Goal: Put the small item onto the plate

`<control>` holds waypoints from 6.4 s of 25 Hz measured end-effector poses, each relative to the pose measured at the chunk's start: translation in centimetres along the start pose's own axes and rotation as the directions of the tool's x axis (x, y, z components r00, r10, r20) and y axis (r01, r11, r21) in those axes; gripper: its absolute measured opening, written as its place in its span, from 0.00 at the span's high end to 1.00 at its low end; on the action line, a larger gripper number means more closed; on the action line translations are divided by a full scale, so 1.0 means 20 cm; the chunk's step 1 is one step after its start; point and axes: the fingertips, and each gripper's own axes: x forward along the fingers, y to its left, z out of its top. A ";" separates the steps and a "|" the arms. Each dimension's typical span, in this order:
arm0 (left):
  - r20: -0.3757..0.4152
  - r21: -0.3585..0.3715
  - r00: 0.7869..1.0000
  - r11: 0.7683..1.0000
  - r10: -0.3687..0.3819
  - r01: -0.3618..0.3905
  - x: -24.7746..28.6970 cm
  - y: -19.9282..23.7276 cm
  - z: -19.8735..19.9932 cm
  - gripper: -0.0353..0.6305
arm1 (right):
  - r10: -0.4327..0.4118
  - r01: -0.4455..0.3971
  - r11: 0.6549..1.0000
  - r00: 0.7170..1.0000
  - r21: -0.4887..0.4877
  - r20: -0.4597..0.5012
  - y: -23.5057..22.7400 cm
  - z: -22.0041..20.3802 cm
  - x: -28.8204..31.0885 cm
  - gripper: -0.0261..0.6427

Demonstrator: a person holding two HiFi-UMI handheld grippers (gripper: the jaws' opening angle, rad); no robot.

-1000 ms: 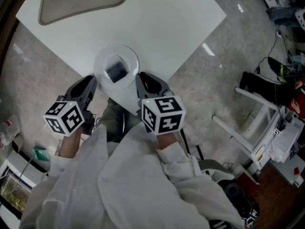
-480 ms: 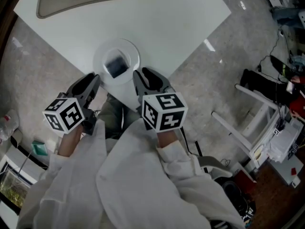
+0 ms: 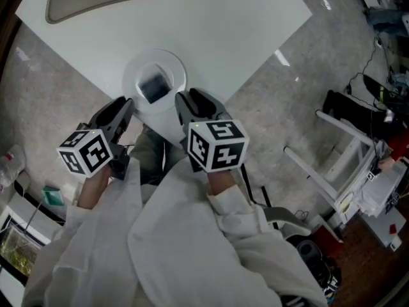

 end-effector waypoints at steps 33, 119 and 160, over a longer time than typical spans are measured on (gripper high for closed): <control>0.012 0.062 0.998 0.996 0.059 -0.059 0.02 -0.02 0.01 0.80 | 0.033 -0.031 0.997 0.999 0.074 -0.029 0.01 0.01 0.03 0.84; -0.042 0.289 0.998 0.956 -0.040 0.050 0.21 0.77 1.75 0.82 | -0.044 0.022 0.989 0.988 0.146 0.149 0.54 1.37 1.14 0.86; -0.063 0.309 0.997 0.951 0.041 -0.020 0.28 0.81 1.74 0.76 | -0.135 0.134 0.991 0.980 0.018 0.144 0.47 1.40 1.15 0.84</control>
